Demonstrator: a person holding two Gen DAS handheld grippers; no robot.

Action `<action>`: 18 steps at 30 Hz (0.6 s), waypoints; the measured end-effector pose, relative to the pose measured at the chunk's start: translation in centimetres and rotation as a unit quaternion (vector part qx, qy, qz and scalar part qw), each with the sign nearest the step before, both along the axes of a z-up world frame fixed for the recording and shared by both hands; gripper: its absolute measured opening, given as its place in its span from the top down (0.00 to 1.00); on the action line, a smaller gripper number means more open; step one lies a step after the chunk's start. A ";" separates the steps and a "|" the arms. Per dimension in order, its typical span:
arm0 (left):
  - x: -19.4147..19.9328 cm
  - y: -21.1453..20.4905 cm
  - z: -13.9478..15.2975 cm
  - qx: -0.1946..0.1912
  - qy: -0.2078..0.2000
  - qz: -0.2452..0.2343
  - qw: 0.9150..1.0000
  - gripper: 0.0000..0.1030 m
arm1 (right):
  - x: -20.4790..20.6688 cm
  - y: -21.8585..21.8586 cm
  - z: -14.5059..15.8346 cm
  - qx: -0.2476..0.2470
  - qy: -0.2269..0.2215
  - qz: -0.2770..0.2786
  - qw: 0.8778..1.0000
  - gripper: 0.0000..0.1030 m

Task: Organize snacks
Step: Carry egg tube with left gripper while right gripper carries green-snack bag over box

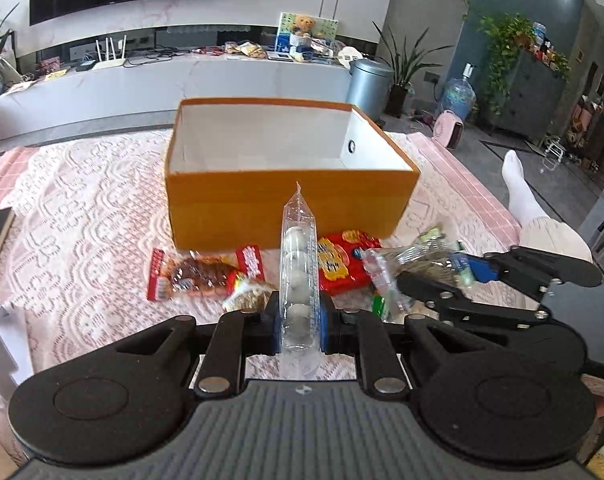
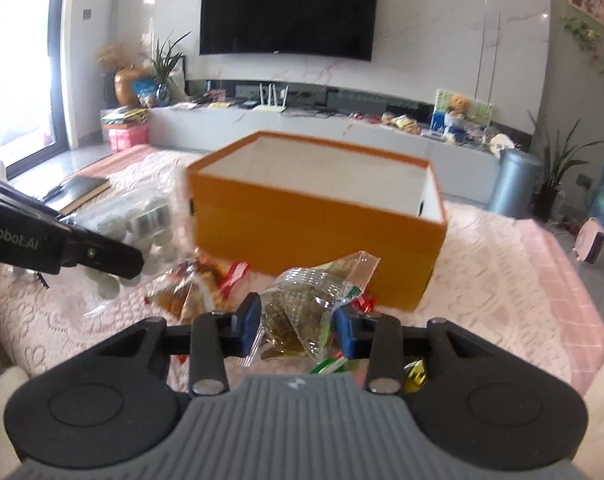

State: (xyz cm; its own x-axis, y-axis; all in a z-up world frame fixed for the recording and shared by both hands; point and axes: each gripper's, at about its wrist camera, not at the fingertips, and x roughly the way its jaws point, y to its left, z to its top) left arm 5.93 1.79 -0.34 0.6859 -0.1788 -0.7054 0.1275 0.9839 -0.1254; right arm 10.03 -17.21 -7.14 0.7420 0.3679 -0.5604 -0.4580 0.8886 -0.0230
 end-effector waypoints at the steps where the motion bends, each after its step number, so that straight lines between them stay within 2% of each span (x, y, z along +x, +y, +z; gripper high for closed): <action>1: 0.3 0.1 0.2 0.002 -0.002 0.001 1.000 0.82 | 0.1 -0.1 0.5 0.000 -0.003 0.003 1.000 0.64; 8: 2.0 0.7 2.7 0.010 -0.027 0.003 1.000 0.82 | 1.5 0.3 4.3 -0.002 -0.024 0.013 1.000 0.64; 18: 6.0 2.2 4.9 0.007 -0.043 0.022 0.999 0.82 | 6.8 2.3 9.7 0.016 -0.048 0.025 0.998 0.64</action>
